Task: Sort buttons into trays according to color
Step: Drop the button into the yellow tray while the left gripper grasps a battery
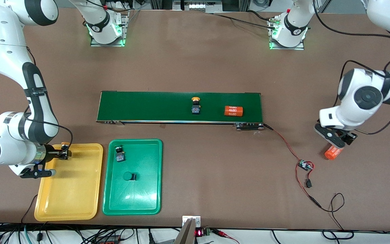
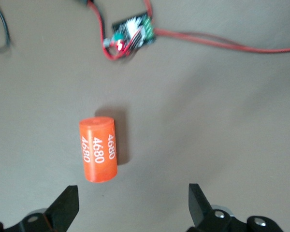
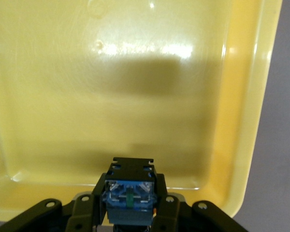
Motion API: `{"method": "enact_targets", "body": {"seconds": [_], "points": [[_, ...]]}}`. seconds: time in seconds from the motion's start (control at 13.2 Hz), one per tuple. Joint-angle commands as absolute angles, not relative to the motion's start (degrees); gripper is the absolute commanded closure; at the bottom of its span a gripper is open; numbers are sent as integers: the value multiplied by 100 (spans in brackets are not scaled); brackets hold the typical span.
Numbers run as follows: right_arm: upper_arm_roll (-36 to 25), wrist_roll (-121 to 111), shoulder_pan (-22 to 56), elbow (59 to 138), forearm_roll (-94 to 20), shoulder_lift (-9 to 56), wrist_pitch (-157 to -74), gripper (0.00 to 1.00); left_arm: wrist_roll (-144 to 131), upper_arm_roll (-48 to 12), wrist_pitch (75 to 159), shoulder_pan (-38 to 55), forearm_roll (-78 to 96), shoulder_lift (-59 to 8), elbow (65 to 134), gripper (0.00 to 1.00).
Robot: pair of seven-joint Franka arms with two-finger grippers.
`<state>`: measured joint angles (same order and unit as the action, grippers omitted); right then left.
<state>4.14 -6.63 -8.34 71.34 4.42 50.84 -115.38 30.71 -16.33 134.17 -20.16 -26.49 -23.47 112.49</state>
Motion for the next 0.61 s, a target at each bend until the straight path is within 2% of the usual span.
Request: {"method": "enact_targets", "body": {"seconds": [0.0, 0.08, 0.15, 0.3, 0.38, 0.45, 0.53], "points": [[299, -686, -712, 6698, 501, 5352, -11452, 100, 3233, -1547, 13377, -2179, -2391, -2987, 10558, 0], [290, -677, -712, 6697, 501, 5370, -11470, 98, 3313, -1547, 13377, -2214, -2356, -3101, 10408, 0], [290, -677, -703, 6706, 510, 5370, -11470, 76, 3340, -1547, 13377, -2250, -2242, -3242, 10241, 0], [299, -668, -677, 6706, 606, 5370, -11470, 40, 3470, -1538, 13359, -2363, -2075, -3567, 9863, 0], [299, -677, -668, 6706, 615, 5370, -11461, 27, 3663, -1538, 13359, -2399, -2074, -3742, 9705, 0], [299, -677, -668, 6715, 615, 5353, -11444, 8, 3796, -1538, 13359, -2408, -1996, -3875, 9555, 0], [308, -685, -651, 6715, 615, 5309, -11382, 0, 3910, -1538, 13359, -2452, -1969, -3954, 9502, 0]]}}
